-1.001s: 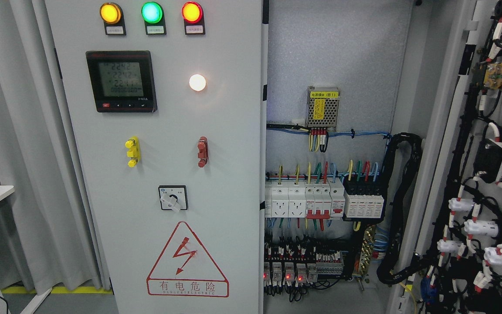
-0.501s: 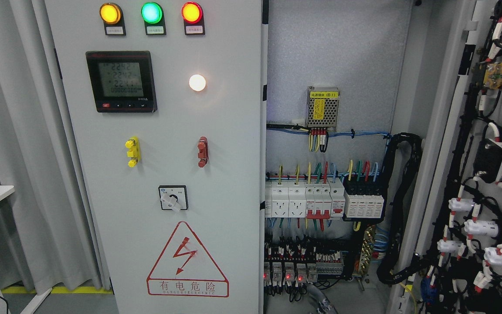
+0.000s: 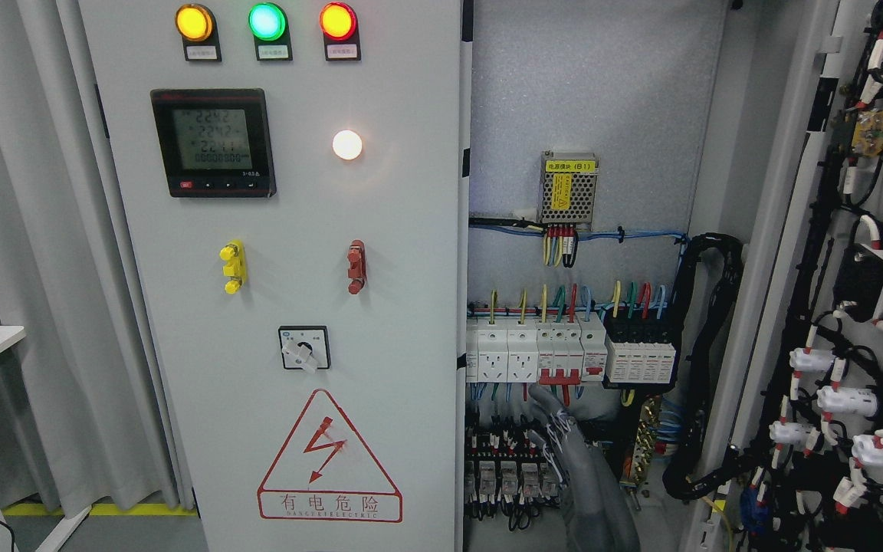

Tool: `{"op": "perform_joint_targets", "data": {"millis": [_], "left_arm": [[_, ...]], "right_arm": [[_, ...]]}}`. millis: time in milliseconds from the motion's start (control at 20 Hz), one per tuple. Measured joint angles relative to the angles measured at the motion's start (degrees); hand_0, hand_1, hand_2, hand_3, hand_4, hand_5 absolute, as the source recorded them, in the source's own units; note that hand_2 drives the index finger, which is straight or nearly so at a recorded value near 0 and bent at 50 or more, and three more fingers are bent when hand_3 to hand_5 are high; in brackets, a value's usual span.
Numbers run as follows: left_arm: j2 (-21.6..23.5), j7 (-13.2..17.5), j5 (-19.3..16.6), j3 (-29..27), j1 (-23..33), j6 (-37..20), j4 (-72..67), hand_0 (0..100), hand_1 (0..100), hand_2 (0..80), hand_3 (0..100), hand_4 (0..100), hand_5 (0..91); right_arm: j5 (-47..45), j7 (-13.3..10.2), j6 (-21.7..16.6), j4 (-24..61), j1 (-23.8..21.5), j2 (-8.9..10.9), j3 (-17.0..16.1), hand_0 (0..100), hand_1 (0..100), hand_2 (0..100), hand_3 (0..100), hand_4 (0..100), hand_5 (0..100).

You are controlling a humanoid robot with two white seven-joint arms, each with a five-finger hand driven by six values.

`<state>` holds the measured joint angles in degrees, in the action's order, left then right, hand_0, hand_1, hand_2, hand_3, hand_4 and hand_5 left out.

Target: Open door with both hands

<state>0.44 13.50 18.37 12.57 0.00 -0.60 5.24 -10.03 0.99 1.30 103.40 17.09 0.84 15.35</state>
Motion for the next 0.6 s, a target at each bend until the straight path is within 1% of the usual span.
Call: {"op": "perform_joint_targets", "data": {"millis": [200, 400, 601], "left_arm": [[0.3, 0.1, 0.0, -0.1, 0.0, -0.1, -0.5, 29, 0, 2.7, 3, 3, 0.0], [0.2, 0.2, 0.0, -0.1, 0.0, -0.1, -0.8, 29, 0, 2.7, 3, 4, 0.0], [0.1, 0.3, 0.0, -0.2, 0.0, -0.2, -1.0, 29, 0, 2.7, 3, 4, 0.0]], "right_arm": [[-0.6, 0.0, 1.5, -1.9, 4.4, -0.26, 0.0, 22, 0, 0, 0, 0, 0], [-4.5, 0.0, 5.7, -3.7, 8.1, -0.44, -0.1, 22, 0, 0, 0, 0, 0], [-7.2, -0.1, 7.7, -5.8, 11.7, -0.56, -0.1, 22, 0, 0, 0, 0, 0]]}}
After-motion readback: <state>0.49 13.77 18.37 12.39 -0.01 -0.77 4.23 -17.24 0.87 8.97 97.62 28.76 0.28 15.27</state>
